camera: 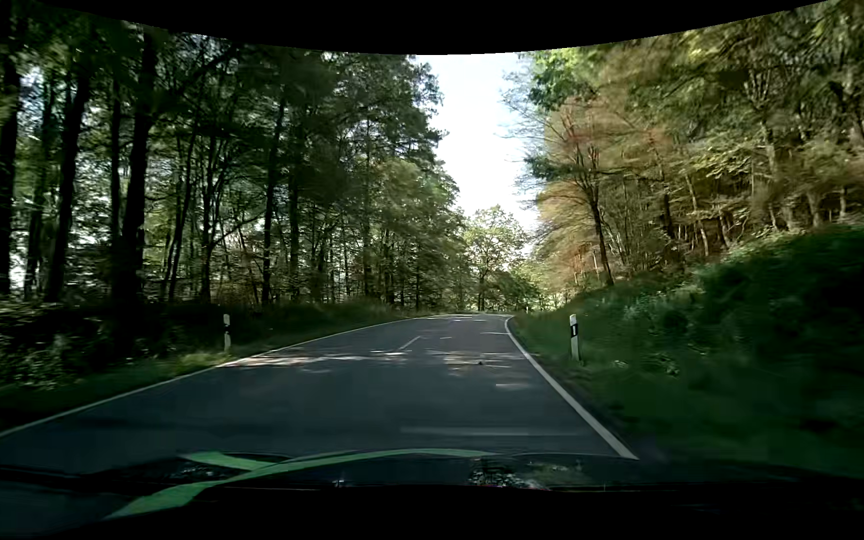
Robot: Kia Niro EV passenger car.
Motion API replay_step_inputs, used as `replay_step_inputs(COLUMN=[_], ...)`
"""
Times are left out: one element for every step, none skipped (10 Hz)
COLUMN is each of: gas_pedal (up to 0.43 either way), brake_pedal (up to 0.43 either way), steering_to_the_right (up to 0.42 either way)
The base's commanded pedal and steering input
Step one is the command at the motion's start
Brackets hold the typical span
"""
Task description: Follow the waypoints while adhering to traffic rules and regulations
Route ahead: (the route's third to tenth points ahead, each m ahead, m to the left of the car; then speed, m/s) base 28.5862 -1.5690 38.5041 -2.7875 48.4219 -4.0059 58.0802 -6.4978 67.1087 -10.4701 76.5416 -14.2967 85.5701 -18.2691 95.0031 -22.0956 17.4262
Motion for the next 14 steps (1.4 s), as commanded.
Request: replay_step_inputs(gas_pedal=[0.240,0.240,0.240,0.228,0.228,0.177,0.118,0.118,0.118,0.130,0.138,0.157,0.169,0.177], brake_pedal=[0.000,0.000,0.000,0.000,0.000,0.000,0.000,0.000,0.000,0.000,0.000,0.000,0.000,0.000], steering_to_the_right=[0.021,0.021,0.021,0.021,0.021,0.021,0.021,0.021,0.021,0.021,0.021,0.021,0.021,0.021])
